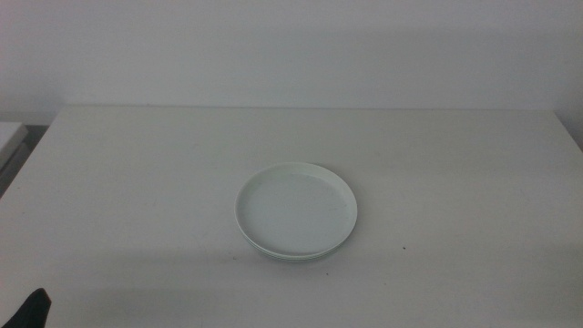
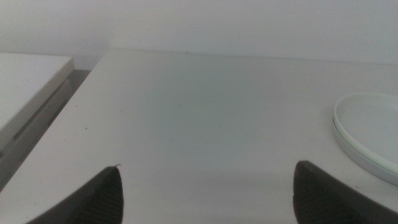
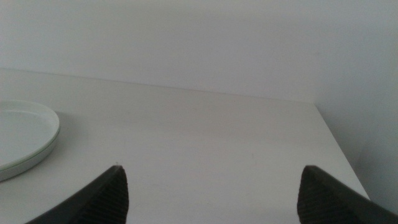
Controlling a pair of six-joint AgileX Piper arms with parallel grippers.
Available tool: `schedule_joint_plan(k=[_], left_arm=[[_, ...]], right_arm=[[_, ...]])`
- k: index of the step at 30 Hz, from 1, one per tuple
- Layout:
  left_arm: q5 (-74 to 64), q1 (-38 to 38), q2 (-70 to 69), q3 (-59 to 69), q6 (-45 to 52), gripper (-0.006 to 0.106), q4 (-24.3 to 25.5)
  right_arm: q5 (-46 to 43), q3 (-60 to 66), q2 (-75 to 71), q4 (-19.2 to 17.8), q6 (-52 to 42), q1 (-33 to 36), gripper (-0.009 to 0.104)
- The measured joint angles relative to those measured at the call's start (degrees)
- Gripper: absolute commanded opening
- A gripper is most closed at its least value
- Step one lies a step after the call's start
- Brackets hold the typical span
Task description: Stack the three bowls on top of each other.
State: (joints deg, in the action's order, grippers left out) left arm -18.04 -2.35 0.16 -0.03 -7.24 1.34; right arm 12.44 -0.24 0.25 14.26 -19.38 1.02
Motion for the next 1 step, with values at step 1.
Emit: schedule_joint_plan(k=[1], left_arm=[[0.0, 0.0, 0.0, 0.0, 0.0, 0.094, 0.1]], right_arm=[[0.0, 0.0, 0.0, 0.0, 0.0, 0.0, 0.093]])
